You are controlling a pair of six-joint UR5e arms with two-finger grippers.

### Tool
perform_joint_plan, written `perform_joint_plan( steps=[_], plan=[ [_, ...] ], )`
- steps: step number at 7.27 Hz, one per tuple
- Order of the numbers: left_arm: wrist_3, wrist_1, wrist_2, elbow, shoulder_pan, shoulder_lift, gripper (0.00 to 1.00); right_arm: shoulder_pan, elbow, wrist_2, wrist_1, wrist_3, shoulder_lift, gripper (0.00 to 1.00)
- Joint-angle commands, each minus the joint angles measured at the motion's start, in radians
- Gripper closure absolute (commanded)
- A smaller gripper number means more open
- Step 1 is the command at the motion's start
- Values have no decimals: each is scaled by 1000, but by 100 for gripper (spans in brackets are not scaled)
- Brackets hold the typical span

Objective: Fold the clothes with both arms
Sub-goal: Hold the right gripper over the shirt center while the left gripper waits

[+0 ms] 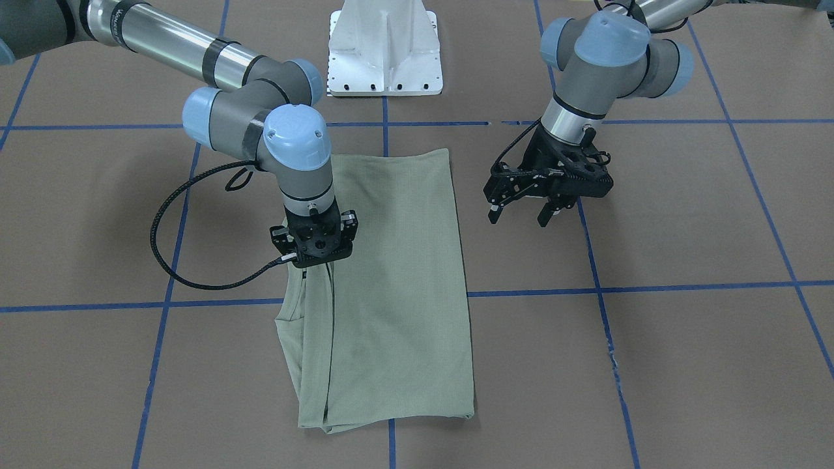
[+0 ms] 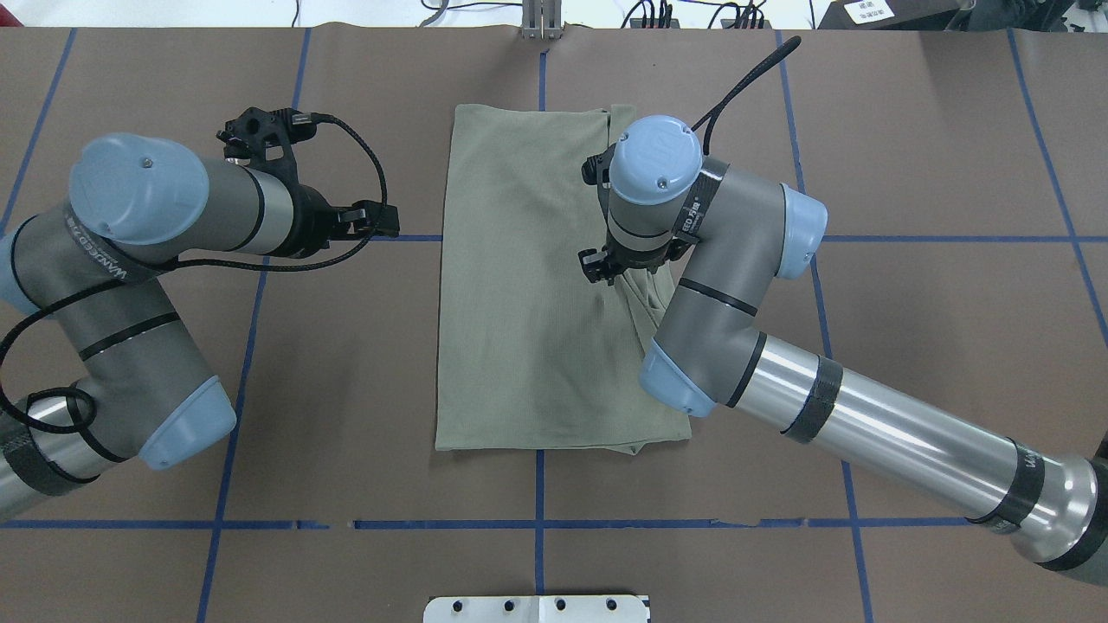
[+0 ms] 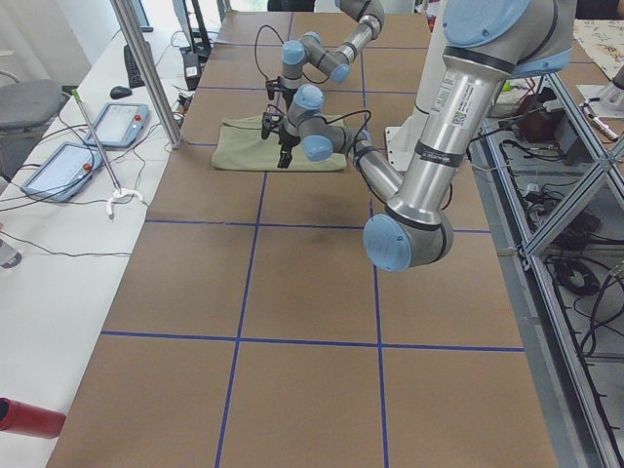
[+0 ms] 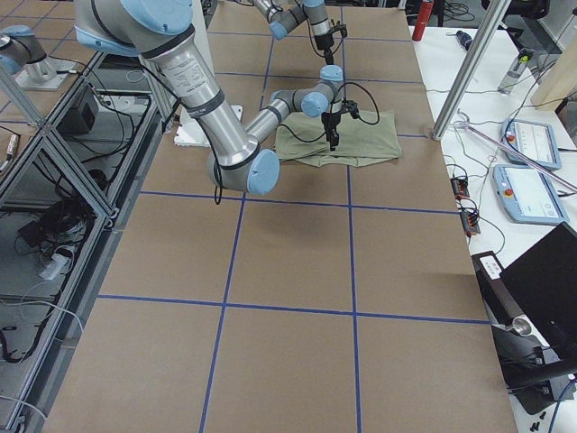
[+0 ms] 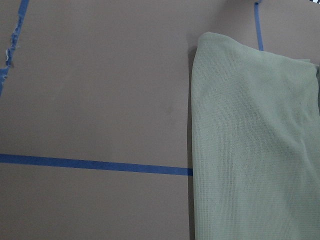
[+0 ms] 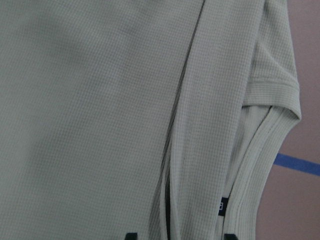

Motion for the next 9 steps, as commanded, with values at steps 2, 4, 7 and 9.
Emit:
perform_joint_plan(
  steps=[2,4,7,9],
  plan=[
    [0,0,0,-2,1,-1,0,15,-36,3,50,-15,10,39],
    [0,0,0,-2,3,-1,0,15,-36,3,50,-17,10,52],
    [0,0,-1,0,3,-1,0,12,-36,6,50,-26,8,53],
    [1,0,-3,0,1,-1,0,9,-37,6,50,-24,10,62]
  ],
)
